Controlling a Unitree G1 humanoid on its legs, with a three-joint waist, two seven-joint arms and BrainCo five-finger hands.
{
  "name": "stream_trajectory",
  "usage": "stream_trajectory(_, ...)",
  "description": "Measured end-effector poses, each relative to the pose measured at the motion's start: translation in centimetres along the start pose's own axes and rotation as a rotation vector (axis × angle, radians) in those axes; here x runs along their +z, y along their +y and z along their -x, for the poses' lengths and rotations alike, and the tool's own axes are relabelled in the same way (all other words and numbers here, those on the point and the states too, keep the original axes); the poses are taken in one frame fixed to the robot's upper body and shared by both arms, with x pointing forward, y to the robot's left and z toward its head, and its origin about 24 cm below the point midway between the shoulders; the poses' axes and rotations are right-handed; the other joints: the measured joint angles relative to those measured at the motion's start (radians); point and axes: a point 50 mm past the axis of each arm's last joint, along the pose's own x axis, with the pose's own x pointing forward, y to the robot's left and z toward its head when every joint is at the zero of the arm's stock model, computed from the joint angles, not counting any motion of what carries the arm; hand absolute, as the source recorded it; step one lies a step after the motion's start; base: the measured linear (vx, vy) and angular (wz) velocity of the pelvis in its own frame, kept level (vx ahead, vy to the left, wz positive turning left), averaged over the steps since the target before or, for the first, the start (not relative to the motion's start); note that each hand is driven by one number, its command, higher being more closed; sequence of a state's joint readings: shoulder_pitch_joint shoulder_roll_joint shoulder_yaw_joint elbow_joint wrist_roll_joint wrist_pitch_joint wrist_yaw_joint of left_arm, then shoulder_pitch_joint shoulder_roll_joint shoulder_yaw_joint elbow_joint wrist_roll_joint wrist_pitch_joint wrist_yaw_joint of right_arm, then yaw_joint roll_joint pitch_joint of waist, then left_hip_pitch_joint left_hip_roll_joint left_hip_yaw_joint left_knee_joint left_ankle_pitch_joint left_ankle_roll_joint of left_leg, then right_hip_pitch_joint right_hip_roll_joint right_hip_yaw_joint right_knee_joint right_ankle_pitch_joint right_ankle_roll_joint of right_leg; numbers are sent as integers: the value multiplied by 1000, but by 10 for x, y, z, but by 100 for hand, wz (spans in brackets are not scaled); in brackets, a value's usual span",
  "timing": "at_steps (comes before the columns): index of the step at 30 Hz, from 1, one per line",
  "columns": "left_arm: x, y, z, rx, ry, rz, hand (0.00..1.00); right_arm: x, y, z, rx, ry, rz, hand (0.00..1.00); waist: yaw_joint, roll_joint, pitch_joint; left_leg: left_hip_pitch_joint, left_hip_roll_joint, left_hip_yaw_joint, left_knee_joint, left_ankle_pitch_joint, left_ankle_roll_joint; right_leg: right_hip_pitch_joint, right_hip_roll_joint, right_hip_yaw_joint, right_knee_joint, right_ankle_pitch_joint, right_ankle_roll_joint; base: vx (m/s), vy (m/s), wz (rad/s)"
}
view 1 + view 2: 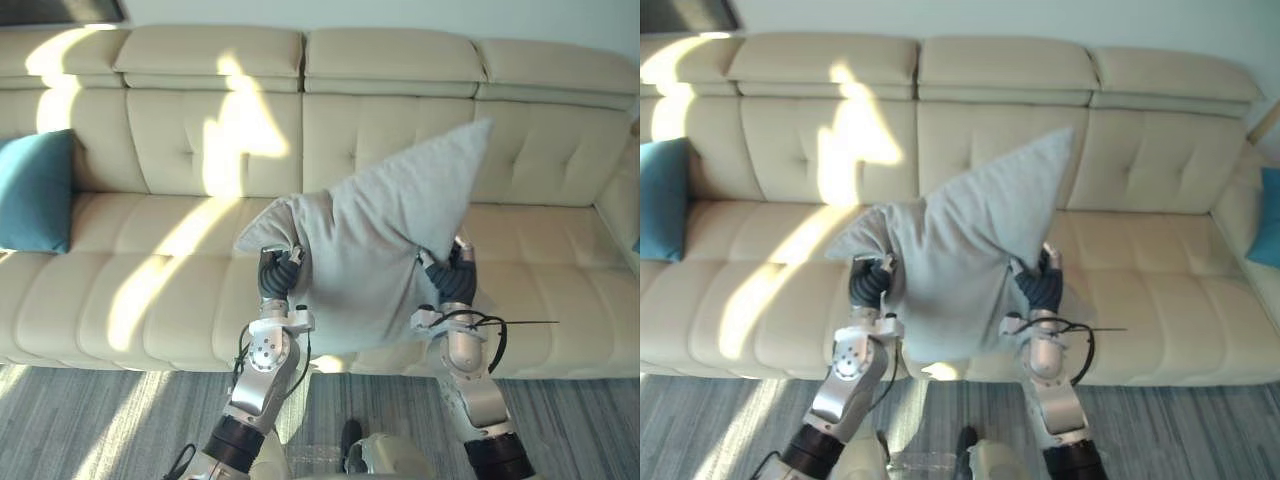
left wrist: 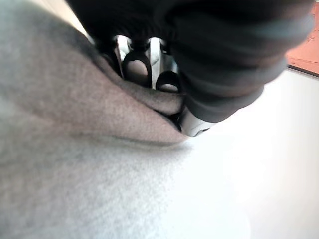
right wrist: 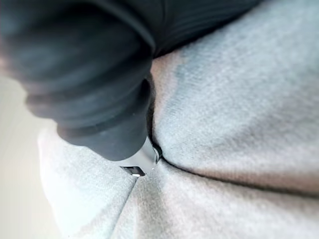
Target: Pick up cushions and gather them together orderly.
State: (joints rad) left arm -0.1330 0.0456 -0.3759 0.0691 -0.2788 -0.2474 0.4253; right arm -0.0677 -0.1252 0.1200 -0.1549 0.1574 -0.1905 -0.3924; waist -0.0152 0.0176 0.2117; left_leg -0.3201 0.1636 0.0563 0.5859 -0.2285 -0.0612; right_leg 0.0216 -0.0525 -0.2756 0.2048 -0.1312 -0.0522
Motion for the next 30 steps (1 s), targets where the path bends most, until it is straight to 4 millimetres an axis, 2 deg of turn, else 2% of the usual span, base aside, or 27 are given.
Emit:
stream_trajectory(1, -1, -2, 1, -6, 5, 0, 100, -3, -2, -1, -8, 9, 8, 100, 6, 9, -5, 17, -25, -35, -112, 57, -6, 8, -1, 15, 0, -5, 18, 228, 219, -37)
stream_trajectory(2, -3, -2, 3, -8, 17, 0, 100, -7, -5, 0, -15, 28, 21, 100, 16, 38, -23, 48, -37, -83, -236, 199, -18, 18, 17, 43, 1, -18, 47, 293, 281, -53)
stream_trajectory(3, -5, 1, 4, -8, 23, -14, 100, -16, -5, 2, -24, 64, 24, 100, 19, 47, -38, 67, -40, -93, -261, 218, -33, 26, 25, 77, 8, -32, 72, 245, 229, -43)
stream_trajectory(5, -7, 5, 5, -6, 37, -33, 100, -28, -5, 7, -41, 122, 22, 100, 15, 2, -49, 113, -87, -68, -321, 230, -13, 31, -33, 120, 10, -42, 97, 194, 172, -16)
stream_trajectory(6, -7, 5, 6, -5, 39, -34, 100, -30, -5, 8, -42, 134, 22, 100, 17, -11, -54, 131, -106, -50, -353, 239, -2, 30, -54, 136, 10, -50, 111, 178, 205, -15)
stream_trajectory(8, -8, 8, 7, -5, 43, -48, 100, -34, -3, 9, -35, 156, 23, 100, 24, -15, -60, 194, -145, -9, -462, 269, 25, 33, -92, 185, -23, -42, 128, 107, 168, -27)
stream_trajectory(10, -7, 13, 6, -8, 37, -72, 100, -35, -1, 10, -10, 160, 21, 100, 25, -12, -65, 232, -161, 15, -559, 309, 34, 32, -107, 211, -49, -27, 146, 67, 97, -36)
stream_trajectory(13, -7, 17, 6, -18, 41, -102, 100, -43, -1, 8, -1, 189, 40, 100, 22, -18, -68, 268, -160, 41, -650, 349, 36, 31, -102, 240, -101, 4, 150, 60, 25, -31)
stream_trajectory(17, -5, 15, 4, -28, 32, -105, 100, -48, -3, 0, 10, 201, 77, 100, 16, -19, -69, 269, -157, 46, -657, 353, 35, 29, -99, 246, -109, 7, 150, 47, -23, -9)
stream_trajectory(19, -1, 13, -2, -36, 10, -107, 100, -49, -1, -10, 22, 196, 95, 100, 18, -18, -70, 267, -151, 45, -674, 362, 30, 18, -91, 246, -110, 8, 148, 2, -39, -1)
stream_trajectory(22, 15, 11, -23, -30, -62, -117, 100, -44, 12, -37, 48, 164, 100, 100, 25, -16, -68, 209, -131, 43, -688, 389, 21, -45, -65, 245, -114, 29, 138, -38, -39, -3)
stream_trajectory(25, 38, 14, -60, 15, -147, -173, 100, -29, 34, -77, 81, 110, 106, 100, 33, -7, -17, 149, -107, 41, -673, 411, 16, -112, -42, 245, -81, 39, 131, -99, -57, -4)
stream_trajectory(27, 76, 8, -89, 43, -275, -184, 100, 7, 52, -117, 103, -3, 120, 100, 49, 2, 62, 82, -91, 42, -627, 413, 13, -193, -31, 251, -16, 37, 128, -179, -53, -11)
stream_trajectory(30, 131, 1, -117, 79, -444, -188, 100, 70, 72, -156, 100, -181, 124, 100, 61, 23, 158, 21, -82, 43, -616, 430, 10, -287, -23, 256, 57, 32, 125, -187, -36, -9)
